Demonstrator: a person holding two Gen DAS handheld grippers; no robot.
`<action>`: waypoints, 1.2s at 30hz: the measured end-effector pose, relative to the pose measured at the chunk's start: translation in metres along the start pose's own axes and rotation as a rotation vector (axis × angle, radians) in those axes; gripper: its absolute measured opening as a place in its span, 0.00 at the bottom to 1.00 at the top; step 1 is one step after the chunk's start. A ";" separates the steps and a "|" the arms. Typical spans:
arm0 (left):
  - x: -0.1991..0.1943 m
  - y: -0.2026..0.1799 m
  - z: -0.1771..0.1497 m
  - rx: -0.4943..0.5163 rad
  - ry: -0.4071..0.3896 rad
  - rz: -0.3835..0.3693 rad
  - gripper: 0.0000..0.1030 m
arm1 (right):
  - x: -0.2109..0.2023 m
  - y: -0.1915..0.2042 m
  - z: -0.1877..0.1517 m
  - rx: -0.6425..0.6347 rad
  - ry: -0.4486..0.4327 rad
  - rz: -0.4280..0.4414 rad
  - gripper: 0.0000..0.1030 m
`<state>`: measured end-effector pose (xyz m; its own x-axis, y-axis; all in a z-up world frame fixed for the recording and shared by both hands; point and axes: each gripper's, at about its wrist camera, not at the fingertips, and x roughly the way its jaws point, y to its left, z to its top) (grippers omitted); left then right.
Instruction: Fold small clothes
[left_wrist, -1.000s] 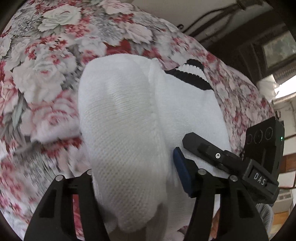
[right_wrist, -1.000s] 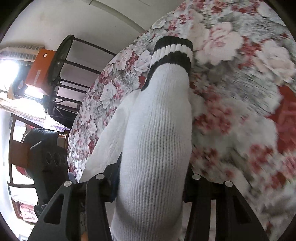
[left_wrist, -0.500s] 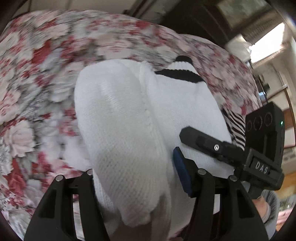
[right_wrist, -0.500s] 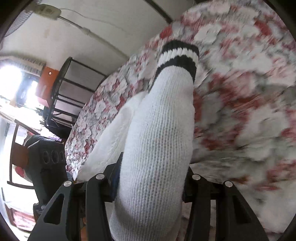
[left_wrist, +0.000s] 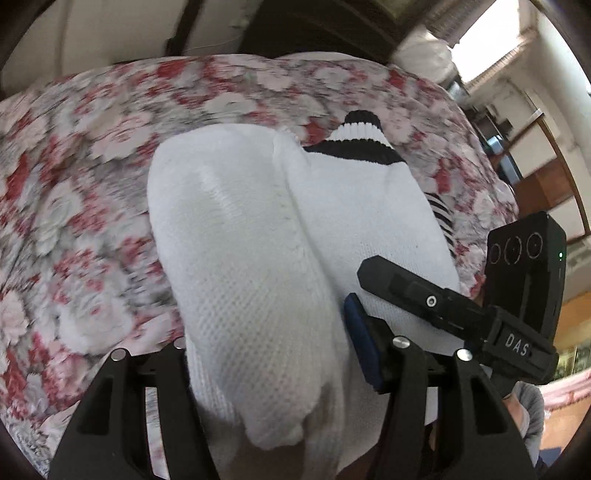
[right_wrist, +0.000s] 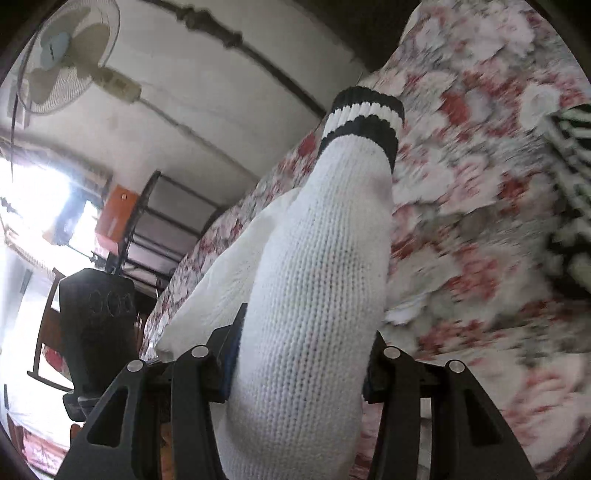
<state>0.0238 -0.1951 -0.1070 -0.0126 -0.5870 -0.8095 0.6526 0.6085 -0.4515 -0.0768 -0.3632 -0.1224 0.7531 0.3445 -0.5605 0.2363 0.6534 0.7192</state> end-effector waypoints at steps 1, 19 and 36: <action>0.007 -0.016 0.005 0.029 0.006 -0.003 0.55 | -0.014 -0.009 0.002 0.012 -0.027 -0.010 0.48; 0.114 -0.210 0.058 0.292 0.068 -0.102 0.55 | -0.171 -0.129 0.043 0.133 -0.326 -0.139 0.48; 0.233 -0.238 0.056 0.328 0.104 0.030 0.77 | -0.165 -0.259 0.048 0.343 -0.288 -0.146 0.46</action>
<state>-0.0918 -0.5065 -0.1665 -0.0561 -0.5033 -0.8623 0.8626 0.4104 -0.2957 -0.2332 -0.6215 -0.1967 0.8250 0.0331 -0.5642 0.5052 0.4043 0.7624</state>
